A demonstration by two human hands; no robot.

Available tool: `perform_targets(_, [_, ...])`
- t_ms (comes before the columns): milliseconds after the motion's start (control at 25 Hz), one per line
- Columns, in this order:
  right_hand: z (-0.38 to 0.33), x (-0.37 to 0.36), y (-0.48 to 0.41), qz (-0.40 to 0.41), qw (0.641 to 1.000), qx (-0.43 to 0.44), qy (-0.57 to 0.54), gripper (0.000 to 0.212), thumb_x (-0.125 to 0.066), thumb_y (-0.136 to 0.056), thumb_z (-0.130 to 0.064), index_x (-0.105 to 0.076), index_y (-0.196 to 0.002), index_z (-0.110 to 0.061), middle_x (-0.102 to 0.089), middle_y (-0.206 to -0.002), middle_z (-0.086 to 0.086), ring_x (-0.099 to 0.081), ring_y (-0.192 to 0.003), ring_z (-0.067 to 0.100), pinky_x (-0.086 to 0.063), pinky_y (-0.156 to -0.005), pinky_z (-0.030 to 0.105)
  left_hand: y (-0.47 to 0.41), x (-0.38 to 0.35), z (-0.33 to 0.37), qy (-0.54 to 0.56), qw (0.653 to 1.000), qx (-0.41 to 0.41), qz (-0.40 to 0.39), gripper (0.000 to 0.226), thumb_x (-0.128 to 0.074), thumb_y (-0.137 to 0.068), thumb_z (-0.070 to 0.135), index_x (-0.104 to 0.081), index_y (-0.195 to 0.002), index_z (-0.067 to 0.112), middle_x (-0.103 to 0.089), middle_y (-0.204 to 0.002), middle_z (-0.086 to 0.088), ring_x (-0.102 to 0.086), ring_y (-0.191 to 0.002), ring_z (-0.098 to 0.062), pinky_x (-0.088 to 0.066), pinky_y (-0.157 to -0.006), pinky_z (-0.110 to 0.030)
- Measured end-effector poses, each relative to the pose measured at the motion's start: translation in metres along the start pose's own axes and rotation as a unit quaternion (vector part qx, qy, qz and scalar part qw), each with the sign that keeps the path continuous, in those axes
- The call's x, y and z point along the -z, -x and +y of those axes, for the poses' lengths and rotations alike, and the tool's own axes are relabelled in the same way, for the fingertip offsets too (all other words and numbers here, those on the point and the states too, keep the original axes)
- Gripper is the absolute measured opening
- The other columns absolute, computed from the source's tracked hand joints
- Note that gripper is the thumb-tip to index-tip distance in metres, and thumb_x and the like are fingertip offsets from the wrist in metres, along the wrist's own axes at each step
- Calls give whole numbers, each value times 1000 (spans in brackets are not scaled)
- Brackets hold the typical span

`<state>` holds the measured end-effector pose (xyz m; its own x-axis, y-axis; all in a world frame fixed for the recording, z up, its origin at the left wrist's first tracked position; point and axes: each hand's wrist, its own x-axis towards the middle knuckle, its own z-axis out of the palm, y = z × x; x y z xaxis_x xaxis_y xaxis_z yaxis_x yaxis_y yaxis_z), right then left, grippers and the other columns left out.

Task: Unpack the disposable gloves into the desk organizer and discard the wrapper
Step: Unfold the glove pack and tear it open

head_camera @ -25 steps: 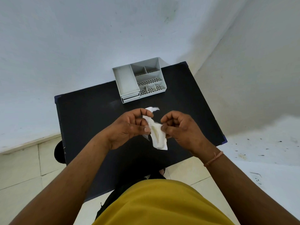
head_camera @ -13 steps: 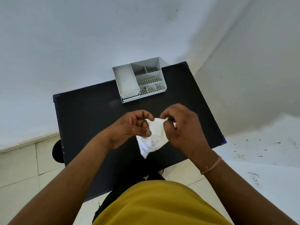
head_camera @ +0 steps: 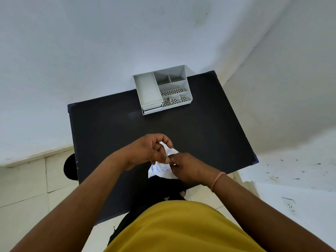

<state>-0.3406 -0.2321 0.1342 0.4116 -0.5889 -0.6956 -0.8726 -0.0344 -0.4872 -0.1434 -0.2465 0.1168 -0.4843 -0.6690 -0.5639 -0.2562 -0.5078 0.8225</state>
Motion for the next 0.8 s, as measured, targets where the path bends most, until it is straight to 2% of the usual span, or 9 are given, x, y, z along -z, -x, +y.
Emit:
perform_targets(120, [-1, 2, 4, 64, 998, -3, -18, 31, -61, -98, -13, -63, -129, -12, -68, -117, 7, -59, -93, 14, -45, -74, 13, 4, -3, 0, -21, 999, 9, -29, 37, -84, -88, 5, -69, -119, 17, -74, -85, -11, -68, -79, -23, -53, -72, -33])
perform_targets(200, [-1, 9, 9, 100, 995, 11, -4, 50, -70, -93, -19, -55, -141, -13, -65, -132, 7, -62, -104, 18, -51, -87, 20, 13, 4, 4, 6, 1000, -10, -3, 35, -83, -90, 13, -68, -122, 14, -79, -88, -13, -68, -77, -24, -53, -71, -34])
perform_targets(320, [2, 26, 16, 126, 991, 27, -31, 85, -75, -88, -20, -28, -159, -22, -50, -151, 5, -57, -128, 23, -50, -103, 30, 25, 27, 0, 142, 975, -45, 167, 48, -77, -83, 48, -71, -116, 15, -78, -85, -9, -64, -69, -22, -51, -62, -34])
perform_targets(400, [-1, 40, 28, 108, 992, 17, -58, 88, -76, -88, -15, -25, -160, -19, -47, -154, 4, -54, -133, 23, -49, -104, 31, 23, 48, -11, 180, 941, -54, 280, 67, -81, -67, 67, -73, -114, 21, -80, -98, -3, -70, -85, -22, -55, -74, -38])
perform_targets(440, [-4, 47, 35, 101, 992, 25, -75, 87, -77, -88, -14, -28, -159, -19, -48, -153, 2, -54, -132, 22, -49, -102, 30, 22, 56, -17, 188, 939, -49, 284, 77, -86, -61, 71, -73, -119, 23, -81, -112, -3, -73, -100, -24, -57, -85, -41])
perform_targets(520, [-13, 58, 49, 108, 988, 53, -101, 79, -77, -88, -11, -35, -154, -23, -52, -141, -14, -54, -124, 10, -47, -99, 24, 20, 62, -27, 245, 956, -17, 157, 90, -94, -57, 67, -74, -131, 19, -76, -133, -13, -73, -118, -31, -60, -97, -47])
perform_targets(600, [-14, 59, 50, 126, 984, 64, -107, 58, -70, -93, -8, -49, -145, -24, -52, -124, -23, -52, -117, 4, -46, -102, 24, 20, 53, -32, 351, 936, 14, 21, 85, -103, -54, 48, -79, -127, 11, -77, -128, -21, -78, -110, -38, -66, -91, -51])
perform_targets(680, [-7, 55, 43, 158, 981, 40, -106, 41, -66, -97, -12, -60, -137, -18, -64, -129, -8, -64, -118, 16, -53, -99, 32, 18, 38, -41, 413, 911, 17, -18, 83, -108, -45, 31, -81, -120, 6, -79, -118, -24, -80, -101, -41, -68, -80, -53])
perform_targets(800, [4, 46, 38, 218, 968, 18, -124, 39, -72, -94, -20, -65, -132, -19, -70, -130, 4, -71, -112, 24, -58, -89, 32, 10, 18, -54, 451, 892, -9, -35, 89, -106, -48, 20, -74, -130, 6, -78, -122, -25, -79, -105, -43, -68, -83, -55])
